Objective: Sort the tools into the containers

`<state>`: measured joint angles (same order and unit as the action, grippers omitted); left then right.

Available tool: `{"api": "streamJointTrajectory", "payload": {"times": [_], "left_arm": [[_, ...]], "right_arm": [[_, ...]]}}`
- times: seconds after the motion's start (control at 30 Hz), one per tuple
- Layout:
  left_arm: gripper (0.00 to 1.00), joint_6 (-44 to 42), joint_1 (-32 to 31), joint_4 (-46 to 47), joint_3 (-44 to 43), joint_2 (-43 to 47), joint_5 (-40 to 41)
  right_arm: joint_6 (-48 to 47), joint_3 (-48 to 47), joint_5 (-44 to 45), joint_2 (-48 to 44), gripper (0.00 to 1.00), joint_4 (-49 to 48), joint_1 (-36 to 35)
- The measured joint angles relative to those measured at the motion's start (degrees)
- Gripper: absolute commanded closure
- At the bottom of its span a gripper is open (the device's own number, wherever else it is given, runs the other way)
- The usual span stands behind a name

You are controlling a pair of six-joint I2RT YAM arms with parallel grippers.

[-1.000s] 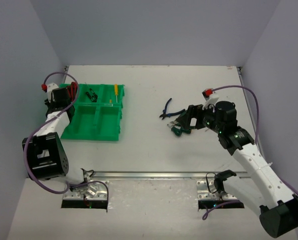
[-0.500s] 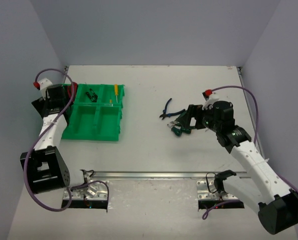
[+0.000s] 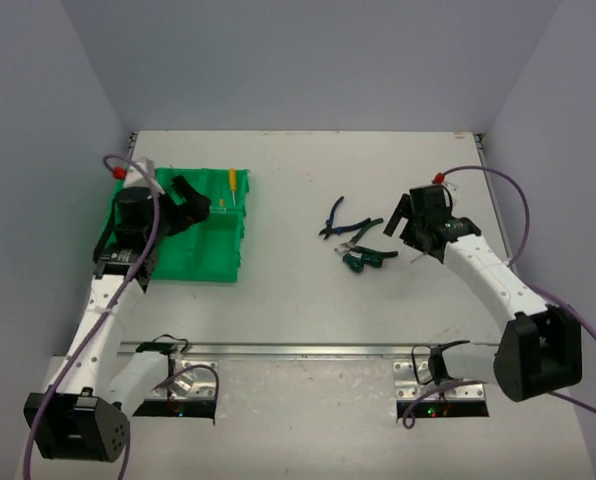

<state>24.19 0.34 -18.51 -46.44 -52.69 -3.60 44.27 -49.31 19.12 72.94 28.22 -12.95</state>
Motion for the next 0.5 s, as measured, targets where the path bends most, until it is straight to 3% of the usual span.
{"api": "streamJointTrajectory", "payload": {"times": [0.07, 0.17, 0.4, 0.5], "left_arm": [[0.0, -1.0, -4.6, -1.9, 2.3, -0.4, -0.9], [0.0, -2.2, -5.7, -6.2, 4.6, 2.0, -1.2], [0.0, -4.5, -5.9, -6.0, 6.8, 11.9, -2.9], [0.0, -5.0, -6.6, -5.4, 7.1, 12.7, -4.6]], "right_arm": [[1.1, -2.3, 2.2, 3.9, 0.02, 1.2, 2.3], [1.9, -4.9, 4.6, 10.1, 0.03, 2.0, 5.2], [1.9, -8.7, 4.1, 23.1, 0.33, 3.2, 10.4], [2.9, -8.0, 3.5, 25.0, 0.33, 2.9, 11.9]]}}
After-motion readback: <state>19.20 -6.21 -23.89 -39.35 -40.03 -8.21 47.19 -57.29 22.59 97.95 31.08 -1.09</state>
